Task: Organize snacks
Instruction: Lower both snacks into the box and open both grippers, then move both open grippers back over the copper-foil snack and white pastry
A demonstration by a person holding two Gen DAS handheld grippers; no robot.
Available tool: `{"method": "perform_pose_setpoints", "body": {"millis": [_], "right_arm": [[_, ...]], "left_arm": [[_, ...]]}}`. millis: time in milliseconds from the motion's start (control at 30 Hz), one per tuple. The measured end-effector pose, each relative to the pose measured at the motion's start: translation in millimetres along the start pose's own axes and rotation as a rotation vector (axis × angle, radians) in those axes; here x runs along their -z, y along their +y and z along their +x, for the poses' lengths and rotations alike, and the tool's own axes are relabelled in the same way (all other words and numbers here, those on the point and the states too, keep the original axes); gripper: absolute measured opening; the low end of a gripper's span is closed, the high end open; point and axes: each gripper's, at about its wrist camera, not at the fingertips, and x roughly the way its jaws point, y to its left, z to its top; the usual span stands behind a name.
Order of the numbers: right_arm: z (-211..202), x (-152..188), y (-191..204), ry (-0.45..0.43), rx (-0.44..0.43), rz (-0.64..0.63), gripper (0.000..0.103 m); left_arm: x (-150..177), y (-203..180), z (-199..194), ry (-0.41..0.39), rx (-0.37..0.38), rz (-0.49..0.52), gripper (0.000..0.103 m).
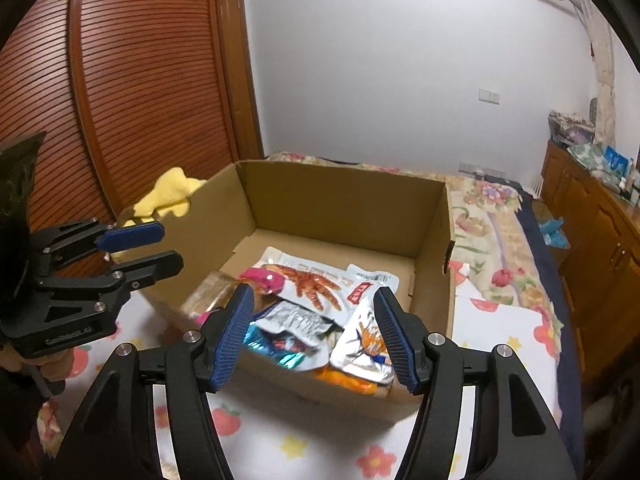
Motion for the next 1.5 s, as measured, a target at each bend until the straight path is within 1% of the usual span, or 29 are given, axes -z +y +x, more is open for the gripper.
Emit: {"method": "perform_pose_setpoints", "body": {"millis": [133,267,367,500,667,800,1033,1233,1500], "right_arm": [[-24.9,7.9,16.1,-0.019,-0.010,-0.001,0.064],[-42.9,24.5,37.9,-0.020,-0.019,-0.010,0.064],[-48.9,40.1,54.4,-0.008,-0.030,-0.013,0.064],[-54.4,61.7,70.9,0.009,-0.046,-0.010,0.064],[-52.1,87.3,86.0,0.041,-0.067,0.000,0.064],[-47.5,104.0,93.3,0.068,-0.082,0.005,0.064],[-24.8,126.0,103.1,0.132,-0.114,0.010,0.064],[-5.7,140.7,109.3,0.187,-0.118,-0.010,0.064],[1.9,153.7,105.5,0.224,-0.125,0.004,0.064]], "left_arm": [[10.0,0.0,-24.2,-0.012,-0.002,0.000,0.045],[29.2,0.6,-48.3,-0.015,-0.010,0.008,0.047],[48.8,3.9,-61.9,-0.003,-0.013,0.009,0.048],[74.9,8.2,-68.5,0.031,-0.024,0.010,0.048],[108.4,16.4,-71.8,0.075,-0.035,-0.023,0.048],[136.4,23.0,-67.8,0.122,-0.061,-0.043,0.048],[172.5,38.5,-58.9,0.178,-0.089,-0.084,0.048],[181.7,46.8,-49.3,0.200,-0.094,-0.114,0.048],[186.0,47.0,-43.4,0.206,-0.085,-0.122,0.049]]}}
